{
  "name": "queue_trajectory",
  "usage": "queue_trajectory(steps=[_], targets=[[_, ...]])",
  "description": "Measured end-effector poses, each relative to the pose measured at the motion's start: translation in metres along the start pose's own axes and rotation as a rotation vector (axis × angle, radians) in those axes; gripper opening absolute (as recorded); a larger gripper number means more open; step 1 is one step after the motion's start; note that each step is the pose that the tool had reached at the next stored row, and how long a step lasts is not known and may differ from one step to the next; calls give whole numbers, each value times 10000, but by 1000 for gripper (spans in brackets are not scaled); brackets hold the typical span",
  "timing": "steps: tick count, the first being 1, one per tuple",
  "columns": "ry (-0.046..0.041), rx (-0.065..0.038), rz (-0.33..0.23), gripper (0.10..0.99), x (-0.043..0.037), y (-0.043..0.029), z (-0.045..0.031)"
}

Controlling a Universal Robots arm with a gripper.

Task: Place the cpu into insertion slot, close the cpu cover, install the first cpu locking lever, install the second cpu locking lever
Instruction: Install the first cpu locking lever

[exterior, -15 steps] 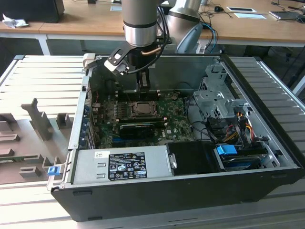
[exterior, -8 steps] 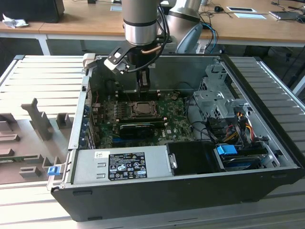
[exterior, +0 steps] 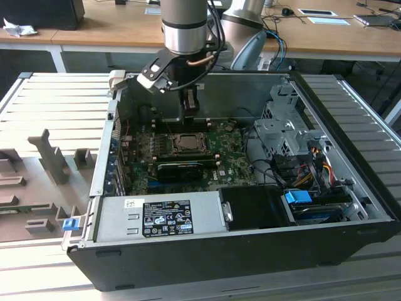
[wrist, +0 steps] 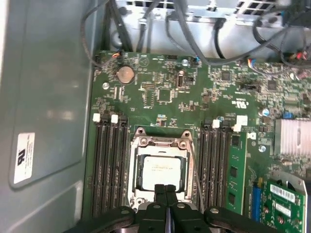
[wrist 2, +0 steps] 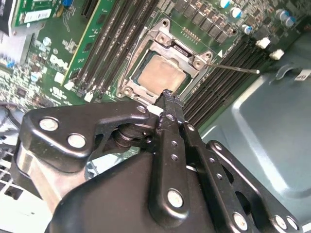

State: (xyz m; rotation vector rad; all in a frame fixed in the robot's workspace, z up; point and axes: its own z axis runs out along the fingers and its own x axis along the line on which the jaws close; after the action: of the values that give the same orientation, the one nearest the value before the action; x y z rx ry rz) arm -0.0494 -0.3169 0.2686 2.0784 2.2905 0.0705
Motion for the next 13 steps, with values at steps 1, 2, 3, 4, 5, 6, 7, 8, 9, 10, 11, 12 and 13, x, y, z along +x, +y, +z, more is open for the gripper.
queue_trajectory(steps=[1,2,3,4,5,6,7,8,9,10,11,12,13], targets=[[25,-1,-402,106,0,0,1],[44,-2,-694,106,0,0,2],[56,-4,-879,106,0,0,2],[67,-5,-1062,106,0,0,2],[82,-6,-1291,106,0,0,3],[94,-7,-1454,106,0,0,3],[101,-7,-1568,106,0,0,3],[106,-8,-1638,106,0,0,3],[111,-8,-1715,106,0,0,3],[116,-7,-1799,106,0,0,2],[121,-9,-1869,106,0,0,3],[127,-9,-1963,106,0,0,3],[131,-9,-2027,106,0,0,3]])
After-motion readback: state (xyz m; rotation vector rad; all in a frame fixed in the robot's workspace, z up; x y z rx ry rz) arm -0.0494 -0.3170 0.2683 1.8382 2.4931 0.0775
